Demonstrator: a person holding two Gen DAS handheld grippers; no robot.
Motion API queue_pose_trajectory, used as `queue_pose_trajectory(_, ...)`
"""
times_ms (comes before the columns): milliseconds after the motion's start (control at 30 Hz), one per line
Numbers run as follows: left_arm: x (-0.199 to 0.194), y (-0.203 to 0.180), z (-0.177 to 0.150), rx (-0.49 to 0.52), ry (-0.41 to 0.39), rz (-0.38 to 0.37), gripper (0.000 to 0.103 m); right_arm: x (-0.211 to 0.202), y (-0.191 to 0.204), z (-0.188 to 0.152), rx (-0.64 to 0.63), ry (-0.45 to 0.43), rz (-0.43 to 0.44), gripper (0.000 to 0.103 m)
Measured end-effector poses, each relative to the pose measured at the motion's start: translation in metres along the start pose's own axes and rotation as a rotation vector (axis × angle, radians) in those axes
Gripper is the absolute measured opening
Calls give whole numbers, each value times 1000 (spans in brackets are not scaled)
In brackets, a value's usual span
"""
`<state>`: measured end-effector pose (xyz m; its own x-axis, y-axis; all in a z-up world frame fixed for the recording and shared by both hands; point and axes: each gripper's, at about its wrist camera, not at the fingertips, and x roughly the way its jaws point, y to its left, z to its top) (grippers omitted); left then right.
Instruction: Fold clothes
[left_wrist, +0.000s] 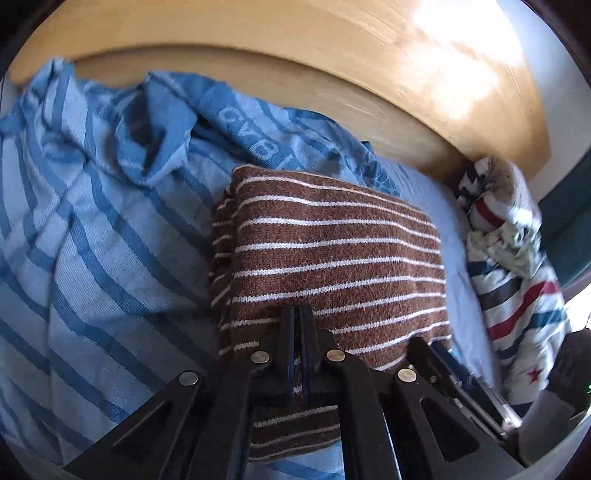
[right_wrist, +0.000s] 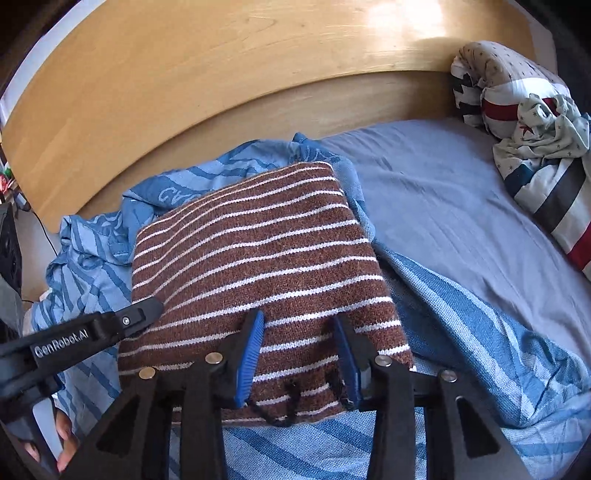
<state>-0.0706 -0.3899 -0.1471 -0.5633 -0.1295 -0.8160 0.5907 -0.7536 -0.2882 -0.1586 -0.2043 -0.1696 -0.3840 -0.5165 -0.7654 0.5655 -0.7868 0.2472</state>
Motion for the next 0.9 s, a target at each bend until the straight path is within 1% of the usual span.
queue_pose_trajectory(100, -2, -4, -2, 17, -10, 36, 6, -3, 0, 4, 10, 22, 11, 41)
queue_pose_trajectory(200, -3, 2, -3, 0, -9, 23, 6, -13, -5, 4, 55, 37, 32, 40)
queue_pose_trajectory(333, -6, 6, -2, -18, 7, -17, 6, -13, -14, 1, 80, 62, -9, 41)
queue_pose_trajectory(400, -9, 7, -2, -26, 20, -37, 6, -13, -17, 2, 95, 83, -18, 42)
queue_pose_trajectory(500, -20, 8, 3, -16, 34, -80, 5, -18, -17, 6, 118, 127, -64, 43)
queue_pose_trajectory(533, -24, 9, 4, -12, 39, -95, 5, -23, -16, 8, 119, 124, -78, 43)
queue_pose_trajectory(633, -42, 13, 19, -8, 30, -162, 5, -40, -20, 18, 134, 72, -79, 44)
queue_pose_trajectory(700, -52, 13, 34, 17, 37, -200, 5, -48, -27, 25, 185, 51, -50, 45)
queue_pose_trajectory(733, -54, 10, 43, 43, 65, -216, 5, -51, -32, 29, 225, 41, -38, 45)
queue_pose_trajectory(800, -51, 2, 63, 69, 129, -262, 5, -55, -43, 31, 348, 5, -19, 45)
queue_pose_trajectory(900, -42, -13, 87, 55, 172, -333, 6, -50, -55, 20, 588, -17, 17, 46)
